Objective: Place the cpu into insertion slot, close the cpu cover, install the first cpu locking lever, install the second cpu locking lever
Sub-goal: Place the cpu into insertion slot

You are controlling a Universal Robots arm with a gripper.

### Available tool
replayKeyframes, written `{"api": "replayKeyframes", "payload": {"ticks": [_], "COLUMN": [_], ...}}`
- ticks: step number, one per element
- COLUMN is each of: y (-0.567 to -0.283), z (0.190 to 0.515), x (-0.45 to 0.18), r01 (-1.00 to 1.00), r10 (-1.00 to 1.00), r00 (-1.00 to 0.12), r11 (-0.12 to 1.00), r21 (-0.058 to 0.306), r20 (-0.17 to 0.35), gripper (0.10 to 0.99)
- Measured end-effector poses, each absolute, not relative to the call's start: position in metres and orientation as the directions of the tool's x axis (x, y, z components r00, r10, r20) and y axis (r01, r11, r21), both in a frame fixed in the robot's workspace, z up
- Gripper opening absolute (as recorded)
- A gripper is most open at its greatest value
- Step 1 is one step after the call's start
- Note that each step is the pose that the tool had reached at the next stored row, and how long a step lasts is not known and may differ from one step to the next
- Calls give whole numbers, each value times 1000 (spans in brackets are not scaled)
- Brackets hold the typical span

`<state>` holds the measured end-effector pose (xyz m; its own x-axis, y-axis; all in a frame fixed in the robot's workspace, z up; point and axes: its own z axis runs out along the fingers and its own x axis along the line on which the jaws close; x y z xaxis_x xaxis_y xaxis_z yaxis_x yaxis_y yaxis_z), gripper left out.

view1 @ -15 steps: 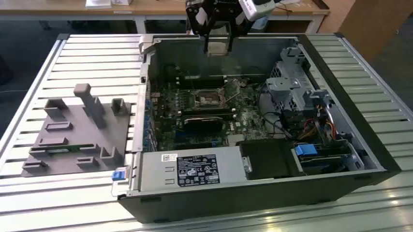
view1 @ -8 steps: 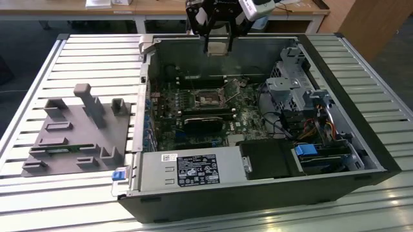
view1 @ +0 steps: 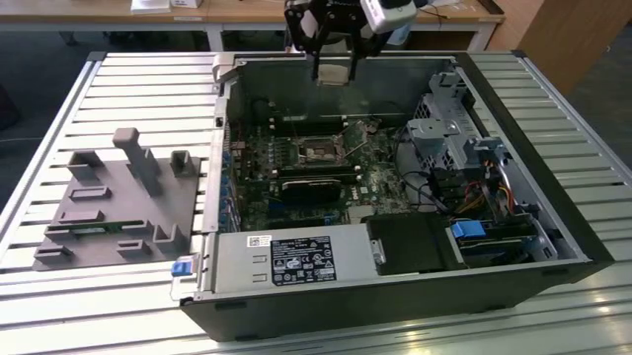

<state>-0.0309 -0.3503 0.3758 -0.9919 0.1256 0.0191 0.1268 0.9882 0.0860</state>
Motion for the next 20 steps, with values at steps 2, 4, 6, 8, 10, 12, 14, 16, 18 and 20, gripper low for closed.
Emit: {"api": "replayKeyframes", "payload": {"ticks": [2, 4, 6, 8, 10, 12, 14, 16, 18, 20], "y": [-350, -350, -350, -350, -350, -350, -350, -350, -350, -350], "z": [375, 375, 375, 375, 375, 374, 374, 374, 374, 374], "x": [-31, -31, -31, -31, -31, -31, -31, -31, -31, -31], "r01": [158, 185, 212, 229, 244, 259, 274, 289, 304, 319], "r10": [157, 184, 211, 228, 243, 258, 274, 288, 303, 318], "r00": [-987, -983, -977, -973, -970, -966, -962, -957, -953, -948], "r11": [984, 979, 974, 970, 966, 962, 958, 954, 949, 944], "r21": [85, 85, 85, 85, 85, 85, 85, 85, 85, 85], "r20": [19, 19, 19, 19, 19, 19, 19, 19, 19, 19], "gripper": [541, 541, 541, 541, 541, 541, 541, 541, 541, 541]}}
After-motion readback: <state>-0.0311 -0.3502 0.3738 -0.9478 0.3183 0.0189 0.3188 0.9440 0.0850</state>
